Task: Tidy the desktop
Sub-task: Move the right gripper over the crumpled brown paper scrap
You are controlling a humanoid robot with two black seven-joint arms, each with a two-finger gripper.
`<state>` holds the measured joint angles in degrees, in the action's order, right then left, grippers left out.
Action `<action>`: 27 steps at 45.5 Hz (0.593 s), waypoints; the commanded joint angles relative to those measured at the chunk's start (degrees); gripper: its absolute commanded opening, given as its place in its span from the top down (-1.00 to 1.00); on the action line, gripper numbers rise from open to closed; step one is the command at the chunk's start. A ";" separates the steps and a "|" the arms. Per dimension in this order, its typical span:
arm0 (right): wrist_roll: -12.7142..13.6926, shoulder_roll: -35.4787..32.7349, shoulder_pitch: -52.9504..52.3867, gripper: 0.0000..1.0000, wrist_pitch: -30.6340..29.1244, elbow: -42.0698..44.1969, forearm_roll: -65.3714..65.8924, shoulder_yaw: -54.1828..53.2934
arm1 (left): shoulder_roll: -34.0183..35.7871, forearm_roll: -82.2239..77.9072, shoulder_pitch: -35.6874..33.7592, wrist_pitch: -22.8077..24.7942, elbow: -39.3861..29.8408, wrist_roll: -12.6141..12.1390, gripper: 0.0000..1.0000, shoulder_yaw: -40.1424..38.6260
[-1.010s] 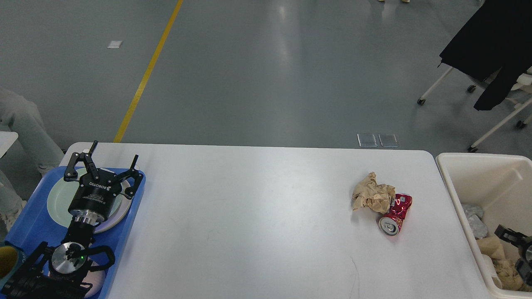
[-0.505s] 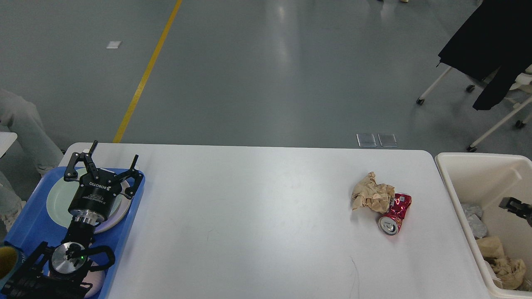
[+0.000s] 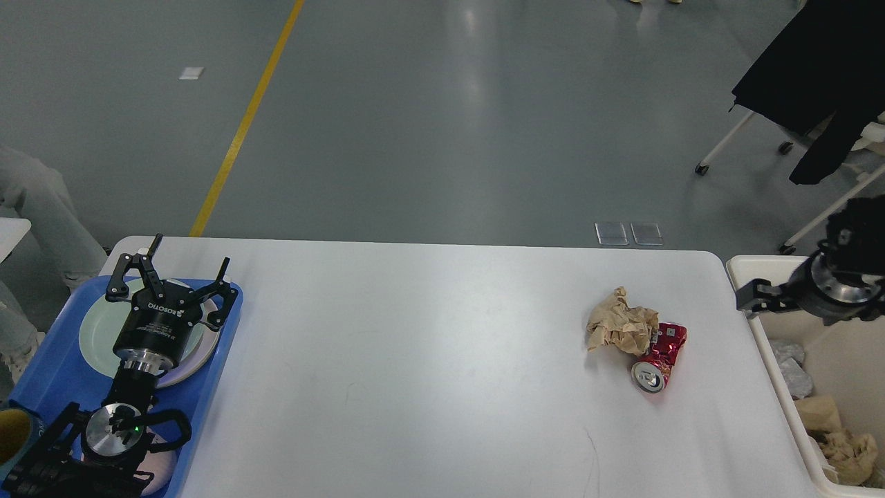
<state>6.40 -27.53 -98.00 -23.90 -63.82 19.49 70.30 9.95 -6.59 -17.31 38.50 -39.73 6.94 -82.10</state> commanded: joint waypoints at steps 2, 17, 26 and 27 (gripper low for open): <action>0.02 5.46 -13.96 -1.00 -12.37 -4.56 -0.15 1.07 | -0.01 0.00 0.00 0.00 0.00 0.00 -0.93 0.10; 0.10 9.77 -28.30 -1.00 -24.09 -11.32 -7.17 2.38 | -0.01 0.00 0.00 0.00 0.09 0.00 -0.93 0.01; 0.02 12.24 -33.31 -1.00 -18.29 -18.62 -17.64 5.11 | -0.01 0.00 0.00 0.00 0.09 0.00 -0.93 0.01; 0.02 12.15 -33.31 -1.00 -17.94 -18.62 -17.65 5.11 | -0.01 0.00 0.00 0.00 0.09 0.00 -0.93 0.01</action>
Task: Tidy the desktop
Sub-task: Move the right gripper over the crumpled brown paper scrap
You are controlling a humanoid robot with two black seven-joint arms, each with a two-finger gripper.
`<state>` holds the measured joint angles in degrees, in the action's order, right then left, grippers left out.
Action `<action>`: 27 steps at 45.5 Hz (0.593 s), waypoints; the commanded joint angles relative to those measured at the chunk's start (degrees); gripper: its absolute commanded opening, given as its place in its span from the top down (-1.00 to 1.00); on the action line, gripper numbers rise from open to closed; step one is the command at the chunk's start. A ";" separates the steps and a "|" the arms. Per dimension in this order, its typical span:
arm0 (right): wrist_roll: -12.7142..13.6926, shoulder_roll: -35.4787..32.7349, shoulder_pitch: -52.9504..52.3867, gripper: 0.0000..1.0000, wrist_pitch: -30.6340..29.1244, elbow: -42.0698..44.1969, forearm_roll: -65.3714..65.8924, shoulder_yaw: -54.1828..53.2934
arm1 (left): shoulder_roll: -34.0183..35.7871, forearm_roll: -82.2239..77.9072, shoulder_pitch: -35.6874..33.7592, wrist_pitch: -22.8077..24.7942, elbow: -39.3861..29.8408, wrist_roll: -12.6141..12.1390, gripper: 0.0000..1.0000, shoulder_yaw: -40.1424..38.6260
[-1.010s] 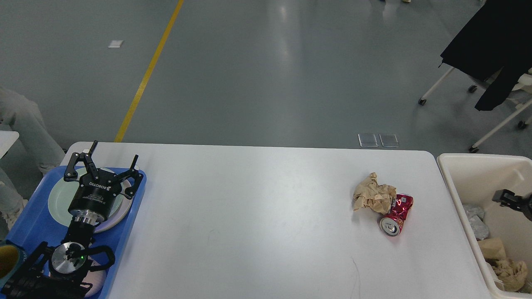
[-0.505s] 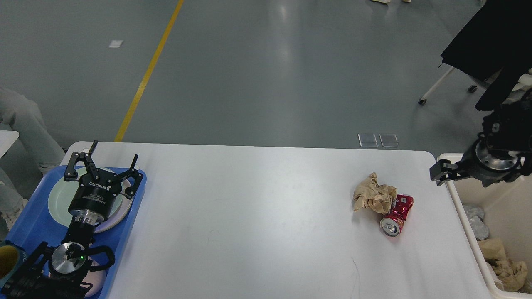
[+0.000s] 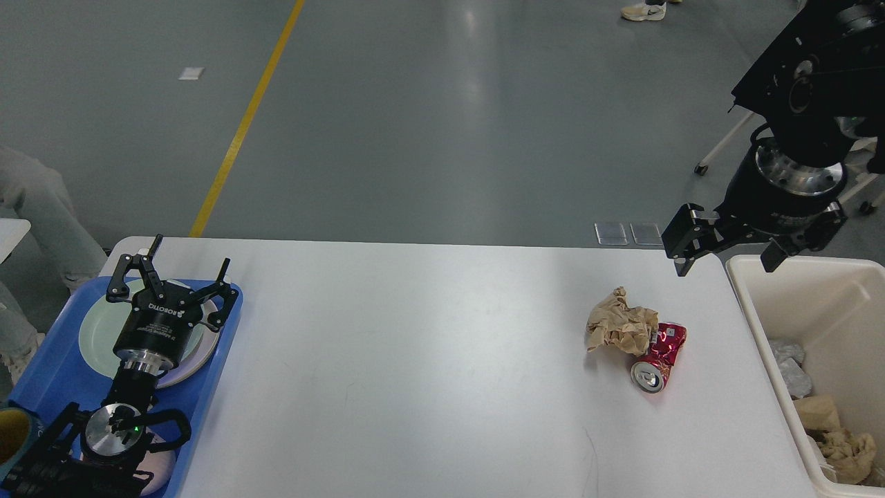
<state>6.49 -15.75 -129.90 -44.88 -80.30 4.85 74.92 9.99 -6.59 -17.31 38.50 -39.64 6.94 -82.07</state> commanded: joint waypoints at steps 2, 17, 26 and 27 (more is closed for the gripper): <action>-0.07 0.37 -1.32 -1.00 3.74 -2.14 -2.91 0.49 | -0.05 0.00 0.00 0.00 -0.09 0.00 -0.93 -0.02; -0.07 1.33 0.26 -1.00 4.19 -2.76 -2.74 0.75 | -0.05 0.00 0.00 0.00 -0.09 0.00 -0.93 -0.02; -0.25 1.69 3.33 -1.00 6.82 -1.27 -2.21 0.14 | -0.05 0.00 0.00 0.00 -0.09 0.00 -0.93 -0.02; -0.25 1.77 4.30 -1.00 7.78 -0.74 -2.30 -0.04 | -0.05 0.00 0.00 0.00 -0.09 0.00 -0.93 -0.02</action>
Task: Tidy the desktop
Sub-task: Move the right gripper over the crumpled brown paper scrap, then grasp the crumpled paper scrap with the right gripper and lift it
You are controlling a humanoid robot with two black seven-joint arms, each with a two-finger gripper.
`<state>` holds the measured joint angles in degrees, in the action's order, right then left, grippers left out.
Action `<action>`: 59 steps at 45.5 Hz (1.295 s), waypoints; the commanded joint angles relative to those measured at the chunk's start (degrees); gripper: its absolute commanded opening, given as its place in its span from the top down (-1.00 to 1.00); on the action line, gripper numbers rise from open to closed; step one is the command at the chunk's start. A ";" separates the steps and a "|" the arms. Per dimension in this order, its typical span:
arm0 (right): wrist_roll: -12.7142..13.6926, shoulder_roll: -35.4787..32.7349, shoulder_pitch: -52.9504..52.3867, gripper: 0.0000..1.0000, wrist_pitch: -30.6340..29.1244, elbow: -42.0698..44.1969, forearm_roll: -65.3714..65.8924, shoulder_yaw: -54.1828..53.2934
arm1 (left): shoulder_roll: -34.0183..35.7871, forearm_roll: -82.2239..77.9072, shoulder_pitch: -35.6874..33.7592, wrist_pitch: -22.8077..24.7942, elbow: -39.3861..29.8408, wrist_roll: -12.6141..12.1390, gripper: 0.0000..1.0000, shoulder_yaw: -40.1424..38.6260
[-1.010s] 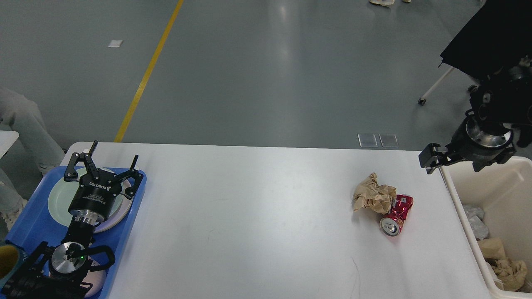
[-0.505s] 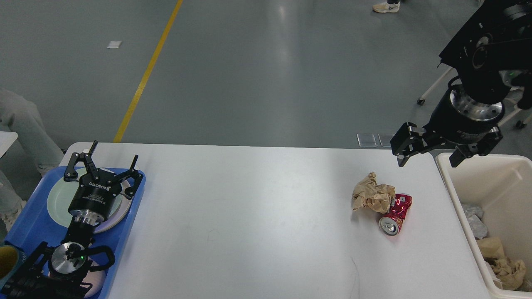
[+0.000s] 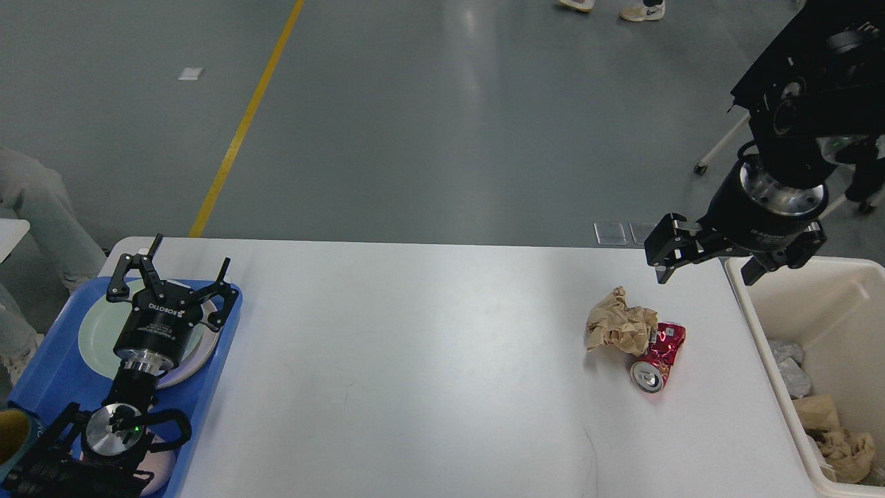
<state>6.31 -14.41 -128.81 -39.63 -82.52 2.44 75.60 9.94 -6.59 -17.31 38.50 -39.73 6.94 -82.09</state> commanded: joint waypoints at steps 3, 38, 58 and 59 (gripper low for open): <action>-0.07 0.61 5.66 -1.00 6.13 1.92 0.02 -1.16 | 0.00 0.00 0.00 0.00 0.00 0.00 -0.93 0.00; -0.86 5.97 54.62 -1.00 18.01 51.93 0.55 -12.76 | 0.00 0.00 0.00 0.00 0.00 0.00 -0.93 0.00; -0.51 13.00 62.62 -1.00 29.87 54.92 7.40 -14.52 | 0.00 0.00 0.00 0.00 0.00 0.00 -0.93 0.00; -0.43 13.09 63.23 -1.00 29.96 55.27 8.10 -14.52 | 0.00 0.00 0.00 0.00 0.00 0.00 -0.93 0.00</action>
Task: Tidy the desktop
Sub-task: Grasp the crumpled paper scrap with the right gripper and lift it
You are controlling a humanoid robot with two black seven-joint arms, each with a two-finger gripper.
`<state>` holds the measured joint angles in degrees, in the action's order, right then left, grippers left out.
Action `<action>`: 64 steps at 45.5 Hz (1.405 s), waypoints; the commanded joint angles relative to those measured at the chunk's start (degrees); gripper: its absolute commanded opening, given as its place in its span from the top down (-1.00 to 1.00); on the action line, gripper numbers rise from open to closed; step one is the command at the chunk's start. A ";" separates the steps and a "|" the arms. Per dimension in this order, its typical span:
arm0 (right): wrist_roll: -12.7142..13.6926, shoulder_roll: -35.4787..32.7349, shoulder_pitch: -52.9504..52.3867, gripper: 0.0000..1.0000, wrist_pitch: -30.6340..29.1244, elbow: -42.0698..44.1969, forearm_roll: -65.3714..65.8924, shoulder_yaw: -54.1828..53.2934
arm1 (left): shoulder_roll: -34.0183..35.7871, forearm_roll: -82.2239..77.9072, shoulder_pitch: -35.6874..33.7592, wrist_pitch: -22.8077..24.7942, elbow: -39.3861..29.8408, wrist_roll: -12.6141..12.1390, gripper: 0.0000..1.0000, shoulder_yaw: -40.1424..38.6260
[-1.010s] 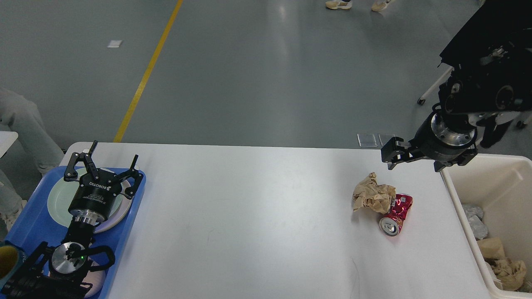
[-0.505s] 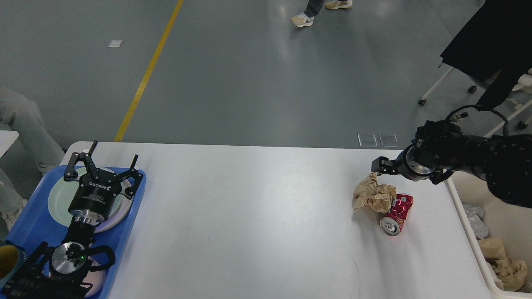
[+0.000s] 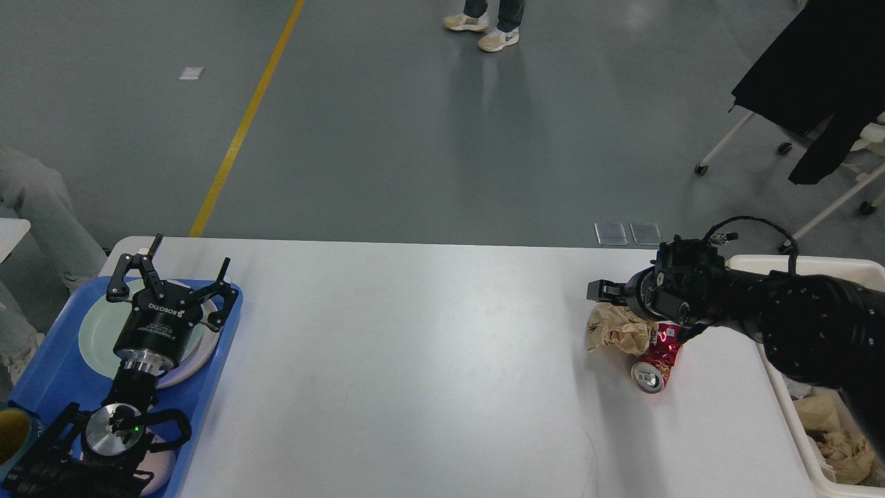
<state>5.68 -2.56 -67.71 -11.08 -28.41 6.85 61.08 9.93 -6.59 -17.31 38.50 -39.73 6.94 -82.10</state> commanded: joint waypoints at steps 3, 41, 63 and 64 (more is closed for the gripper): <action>0.30 2.29 4.50 -1.00 1.76 4.05 4.84 0.00 | 0.00 0.00 0.00 0.00 0.01 0.00 -0.93 0.09; 0.74 3.44 8.47 0.91 3.00 6.17 7.57 -3.78 | 0.00 0.00 0.00 0.00 0.01 0.00 -0.93 0.01; 1.97 1.07 -1.19 1.00 1.15 -4.72 7.04 -6.85 | 0.00 0.00 0.00 0.00 0.01 0.00 -0.93 0.01; 2.14 0.55 -2.33 1.00 0.80 -5.95 6.95 -6.85 | 0.00 0.00 0.00 0.00 0.01 0.00 -0.93 0.01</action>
<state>7.02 0.12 -64.96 -9.30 -29.14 14.08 54.09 9.94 -6.59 -17.31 38.50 -39.72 6.94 -82.04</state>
